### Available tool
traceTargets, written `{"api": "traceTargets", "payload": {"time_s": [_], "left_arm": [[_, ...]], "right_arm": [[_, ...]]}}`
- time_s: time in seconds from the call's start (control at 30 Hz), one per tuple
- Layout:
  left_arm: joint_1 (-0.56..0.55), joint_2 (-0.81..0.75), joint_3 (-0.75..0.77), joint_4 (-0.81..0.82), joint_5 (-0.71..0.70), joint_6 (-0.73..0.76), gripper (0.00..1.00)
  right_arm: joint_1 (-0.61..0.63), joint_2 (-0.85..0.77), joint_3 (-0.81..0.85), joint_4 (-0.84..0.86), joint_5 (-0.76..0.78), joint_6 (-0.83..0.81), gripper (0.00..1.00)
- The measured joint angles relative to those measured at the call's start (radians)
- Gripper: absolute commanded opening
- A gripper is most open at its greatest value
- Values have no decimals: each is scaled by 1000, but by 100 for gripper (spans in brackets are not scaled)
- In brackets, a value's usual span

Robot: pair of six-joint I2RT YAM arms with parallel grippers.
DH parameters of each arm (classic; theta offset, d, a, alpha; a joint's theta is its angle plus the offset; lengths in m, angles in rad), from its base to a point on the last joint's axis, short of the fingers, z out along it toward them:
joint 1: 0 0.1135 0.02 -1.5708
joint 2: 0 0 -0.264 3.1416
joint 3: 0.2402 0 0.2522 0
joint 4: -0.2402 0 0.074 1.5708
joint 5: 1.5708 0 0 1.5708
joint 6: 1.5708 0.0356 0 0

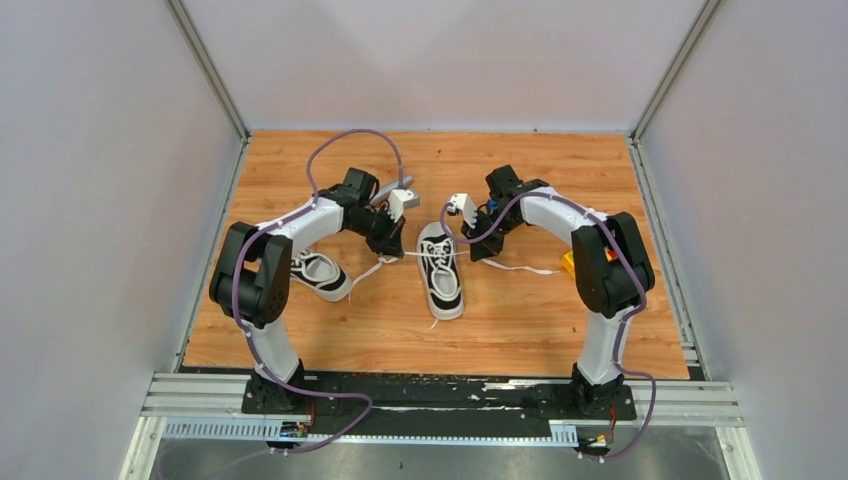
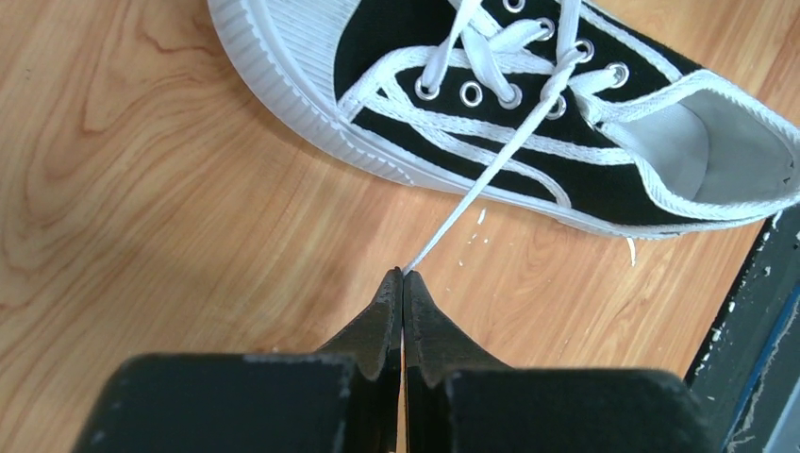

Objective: Tie the shoes
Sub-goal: Wrap the shoelace around the shoelace.

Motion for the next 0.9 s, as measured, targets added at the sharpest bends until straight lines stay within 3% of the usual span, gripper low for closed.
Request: {"api": "traceTargets", "payload": {"time_s": [0.17, 0.3, 0.4, 0.47, 0.67, 0.8, 0.9], "left_arm": [[0, 0, -6, -17, 48, 0, 0], [-5, 0, -1, -35, 149, -9, 17], [-21, 0, 25, -47, 179, -38, 42], [-29, 0, 42, -37, 153, -75, 53], [-26, -41, 71, -61, -165, -220, 61], [13, -92, 131, -115, -300, -291, 66], [48, -131, 153, -119, -325, -346, 66]], "right_arm": [[-12, -8, 0, 1, -18, 21, 2], [-5, -8, 26, -8, -41, 62, 24], [4, -8, 69, -13, -47, 124, 39], [5, -8, 93, -13, -47, 156, 45], [5, -56, 102, -20, -45, 205, 67], [7, -105, 156, -25, -72, 209, 65], [14, -99, 248, -16, -97, 215, 58]]}}
